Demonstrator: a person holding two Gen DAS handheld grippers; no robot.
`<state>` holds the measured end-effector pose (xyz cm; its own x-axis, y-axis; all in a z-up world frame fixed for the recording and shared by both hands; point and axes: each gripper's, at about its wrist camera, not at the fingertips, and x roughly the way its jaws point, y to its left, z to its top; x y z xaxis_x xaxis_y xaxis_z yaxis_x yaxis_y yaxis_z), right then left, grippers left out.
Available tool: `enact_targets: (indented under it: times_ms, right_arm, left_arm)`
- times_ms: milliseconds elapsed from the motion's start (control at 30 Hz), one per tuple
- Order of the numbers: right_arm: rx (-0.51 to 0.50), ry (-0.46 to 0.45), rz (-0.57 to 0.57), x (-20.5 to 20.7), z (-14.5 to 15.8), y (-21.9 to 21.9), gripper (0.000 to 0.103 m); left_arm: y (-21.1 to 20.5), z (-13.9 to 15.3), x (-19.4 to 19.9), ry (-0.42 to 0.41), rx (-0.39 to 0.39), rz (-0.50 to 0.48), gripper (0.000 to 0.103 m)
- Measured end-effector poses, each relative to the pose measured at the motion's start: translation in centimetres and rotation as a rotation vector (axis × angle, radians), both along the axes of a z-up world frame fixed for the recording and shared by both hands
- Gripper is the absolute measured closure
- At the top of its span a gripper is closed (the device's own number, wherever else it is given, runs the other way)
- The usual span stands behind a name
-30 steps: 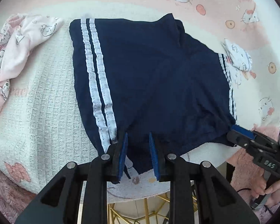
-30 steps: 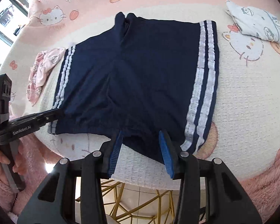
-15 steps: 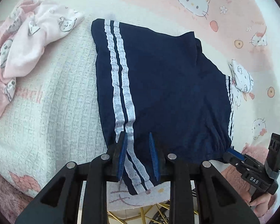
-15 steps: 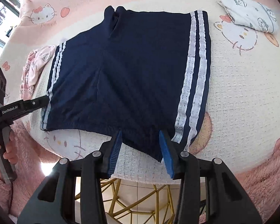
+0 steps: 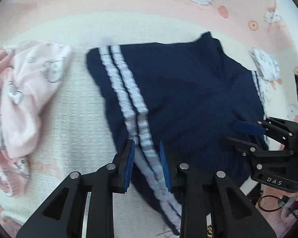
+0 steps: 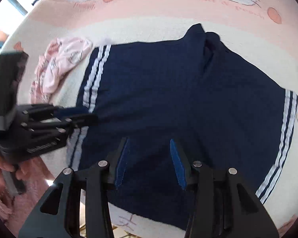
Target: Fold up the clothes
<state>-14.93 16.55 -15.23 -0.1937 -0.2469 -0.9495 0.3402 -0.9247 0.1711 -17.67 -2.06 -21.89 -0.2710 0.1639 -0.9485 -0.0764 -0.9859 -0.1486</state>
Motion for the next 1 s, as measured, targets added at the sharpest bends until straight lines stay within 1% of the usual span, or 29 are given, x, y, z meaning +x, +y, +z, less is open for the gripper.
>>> enact_targets:
  times_ms: [33,67,100,133,167,200,233,267,333,367,400,433,467,500,533,567,600,633,700,733,800,833,900,967,1000]
  right_arm:
    - [0.004,-0.008,0.002,-0.1,-0.3,0.1,0.06]
    - [-0.022,-0.011,-0.014,-0.3,-0.2,0.4,0.06]
    - [-0.052,-0.013,-0.033,-0.5,0.0,0.8,0.06]
    - [-0.072,-0.012,-0.049,-0.7,0.3,1.0,0.06]
    - [-0.084,-0.005,-0.053,-1.1,0.5,0.9,0.06]
    - [-0.081,0.005,-0.047,-1.5,0.5,0.5,0.06]
    - [-0.076,0.014,-0.039,-1.9,0.5,0.1,0.06]
    - [-0.058,0.013,-0.031,-2.4,0.1,-0.4,0.06]
    - [-0.026,-0.007,-0.028,-3.4,-0.9,-1.3,0.058]
    - [-0.029,0.002,-0.027,-3.8,-0.8,-1.6,0.056]
    - [-0.025,-0.01,-0.027,-4.2,-0.7,-1.8,0.053]
    - [-0.018,-0.027,-0.026,-4.7,-0.7,-2.0,0.054]
    - [-0.016,-0.033,-0.036,-5.2,-0.4,-1.9,0.054]
    - [-0.031,-0.021,-0.051,-5.7,0.1,-1.7,0.054]
    - [-0.05,-0.006,-0.067,-6.3,0.7,-1.4,0.054]
    - [-0.068,0.009,-0.082,-6.8,1.2,-1.1,0.054]
    - [-0.081,0.012,-0.098,-7.5,1.4,-0.9,0.054]
    - [-0.094,0.014,-0.113,-8.3,1.4,-0.8,0.054]
    - [-0.059,-0.012,-0.107,-10.1,0.5,-1.5,0.053]
    - [-0.019,-0.049,-0.084,-10.8,-0.4,-2.2,0.053]
    - [0.033,-0.09,-0.031,-11.9,-1.1,-3.5,0.05]
    - [0.047,-0.086,-0.014,-12.3,-0.9,-4.1,0.051]
    - [0.069,-0.053,-0.024,-13.2,-0.3,-4.3,0.052]
    - [0.073,-0.005,-0.061,-14.2,0.0,-4.0,0.052]
    - [0.064,0.004,-0.09,-14.8,0.0,-3.6,0.052]
  left_arm:
    - [-0.9,0.2,-0.4,0.007,-0.011,0.026,0.075]
    - [-1.8,0.5,-0.7,0.013,-0.023,0.053,0.075]
    - [-2.5,0.8,-1.1,0.022,0.009,0.064,0.075]
    - [-2.9,1.1,-1.4,0.033,0.09,0.057,0.075]
    - [-3.1,1.5,-1.8,0.05,0.151,0.051,0.074]
    - [-2.8,1.7,-2.2,0.065,0.171,0.035,0.073]
    - [-2.2,1.7,-2.7,0.073,0.171,0.01,0.072]
    - [-1.7,1.4,-3.3,0.068,0.154,-0.01,0.072]
    - [-1.1,0.1,-4.4,0.033,0.093,-0.032,0.072]
    - [-1.4,-0.5,-5.0,0.014,0.077,-0.03,0.072]
    - [-2.0,-0.6,-5.4,0.012,0.07,-0.017,0.072]
    - [-2.8,-0.2,-5.7,0.03,0.073,0.007,0.072]
    - [-3.6,0.3,-5.9,0.052,0.06,0.038,0.072]
    - [-4.4,0.8,-6.1,0.078,0.027,0.075,0.072]
    - [-4.9,1.1,-6.3,0.091,0.04,0.089,0.072]
    - [-5.2,1.3,-6.4,0.091,0.106,0.077,0.071]
    - [-5.2,1.3,-6.5,0.089,0.155,0.061,0.071]
    - [-4.8,1.2,-6.6,0.086,0.163,0.04,0.071]
    - [-4.0,0.7,-6.6,0.081,0.098,0.025,0.071]
    - [-3.6,0.3,-6.7,0.078,0.062,0.022,0.071]
    - [-3.6,-0.2,-6.6,0.076,0.052,0.03,0.071]
    - [-3.8,-0.1,-6.6,0.083,0.037,0.039,0.071]
    - [-4.0,0.0,-6.8,0.099,0.008,0.057,0.071]
    - [-4.3,0.2,-6.9,0.115,-0.021,0.075,0.071]
    - [-4.4,0.3,-7.0,0.122,-0.036,0.084,0.071]
